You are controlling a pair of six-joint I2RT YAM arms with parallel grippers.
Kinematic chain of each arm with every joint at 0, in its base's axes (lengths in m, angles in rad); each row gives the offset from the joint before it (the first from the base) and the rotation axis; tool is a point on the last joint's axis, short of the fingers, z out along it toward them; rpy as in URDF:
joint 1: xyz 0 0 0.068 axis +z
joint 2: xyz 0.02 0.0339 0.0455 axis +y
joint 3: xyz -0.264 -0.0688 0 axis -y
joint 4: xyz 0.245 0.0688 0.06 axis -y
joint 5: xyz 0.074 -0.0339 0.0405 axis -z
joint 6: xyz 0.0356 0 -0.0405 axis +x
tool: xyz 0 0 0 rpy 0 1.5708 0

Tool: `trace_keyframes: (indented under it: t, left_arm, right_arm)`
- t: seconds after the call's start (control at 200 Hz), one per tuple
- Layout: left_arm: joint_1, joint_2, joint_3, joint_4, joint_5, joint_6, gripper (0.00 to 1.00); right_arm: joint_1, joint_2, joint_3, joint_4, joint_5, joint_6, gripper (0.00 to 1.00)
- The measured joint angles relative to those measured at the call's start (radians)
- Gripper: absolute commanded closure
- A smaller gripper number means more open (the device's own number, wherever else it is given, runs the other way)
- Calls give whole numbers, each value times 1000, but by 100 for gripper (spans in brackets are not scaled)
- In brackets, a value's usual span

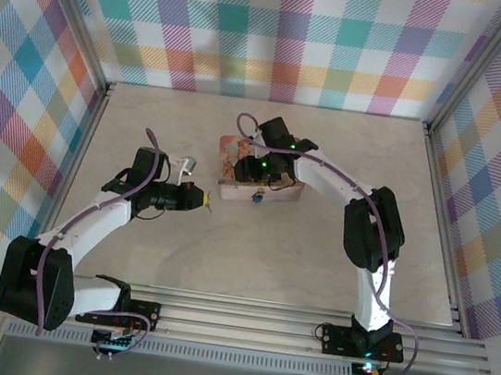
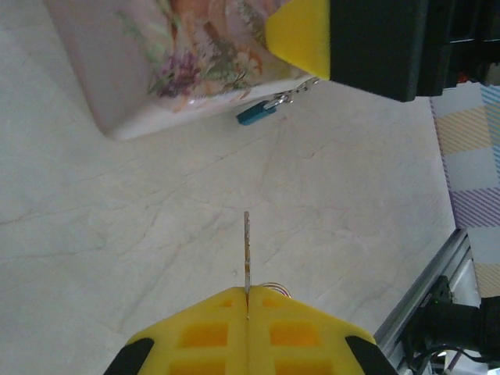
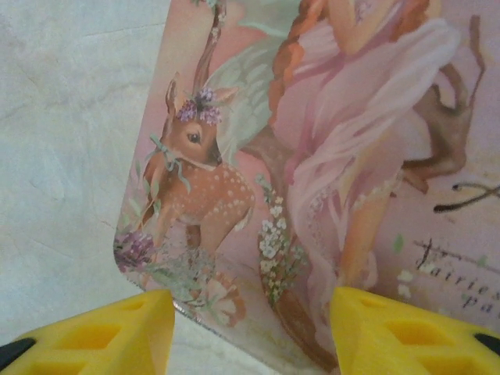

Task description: Unlock a padlock with a key

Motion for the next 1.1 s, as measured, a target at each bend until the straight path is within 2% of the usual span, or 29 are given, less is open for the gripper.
trace_keyframes:
  t: [0.17,0.445,0.6,0.795,0.915,1.005,1.1]
  left_arm:
    - [-45,-48,-51,83,6,29,100]
    - [-111,-62,-54,97,8,86,100]
    - [-118,-62,-51,97,76,103,100]
    - [-130,-39,23,96,192,117,100]
    - [-132,-27,85,88,256,131,100]
    - [-132,-20,122,69,294,136,100]
    - [-132,-19,137,47,314,143,100]
  right_arm:
    - [5,-100,-71,-4,10,69,45]
    - [7,-388,-424,134,29,225,52]
    - [8,-466,-583,289,-116,282,51]
    - [12,-488,-578,455,-368,311,53]
    - [12,-490,-554,491,-458,314,62]
    - [12,-490,-544,506,-500,315,75]
    - [11,-490,-541,523,-534,315,85]
